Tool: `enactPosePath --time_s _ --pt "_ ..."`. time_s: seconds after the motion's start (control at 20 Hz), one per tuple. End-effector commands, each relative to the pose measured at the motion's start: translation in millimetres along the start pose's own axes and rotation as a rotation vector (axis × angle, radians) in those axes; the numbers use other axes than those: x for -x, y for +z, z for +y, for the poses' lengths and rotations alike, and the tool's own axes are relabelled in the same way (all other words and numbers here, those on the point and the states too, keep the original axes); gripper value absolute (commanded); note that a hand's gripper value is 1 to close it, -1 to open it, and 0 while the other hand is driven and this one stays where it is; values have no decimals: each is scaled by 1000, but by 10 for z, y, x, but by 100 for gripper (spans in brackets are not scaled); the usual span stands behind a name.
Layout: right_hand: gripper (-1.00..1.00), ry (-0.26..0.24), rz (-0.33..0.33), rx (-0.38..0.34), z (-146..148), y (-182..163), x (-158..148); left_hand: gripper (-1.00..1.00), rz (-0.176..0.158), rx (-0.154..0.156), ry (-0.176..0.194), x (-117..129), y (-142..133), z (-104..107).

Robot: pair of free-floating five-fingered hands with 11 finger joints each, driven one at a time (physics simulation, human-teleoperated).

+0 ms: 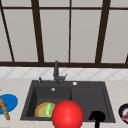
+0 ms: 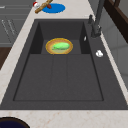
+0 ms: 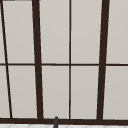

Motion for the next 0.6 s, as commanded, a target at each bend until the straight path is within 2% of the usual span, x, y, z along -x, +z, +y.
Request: enactPosePath --time_s 0.0,0.2,0.25,0.35,0.45,0.55 --pt "0 0 0 0 0 0 0 -100 70 -4 40 -123 52 123" --pt "0 0 0 0 0 0 0 -100 91 -3 42 -229 61 174" --pt "0 0 0 0 0 0 0 -100 116 5 52 -194 45 163" --pt "0 0 0 0 0 0 0 -100 137 -4 49 -198 60 190" --pt "0 0 0 0 0 0 0 -100 155 10 64 -199 70 182" --pt "0 0 0 0 0 0 0 -100 174 9 64 -202 77 192"
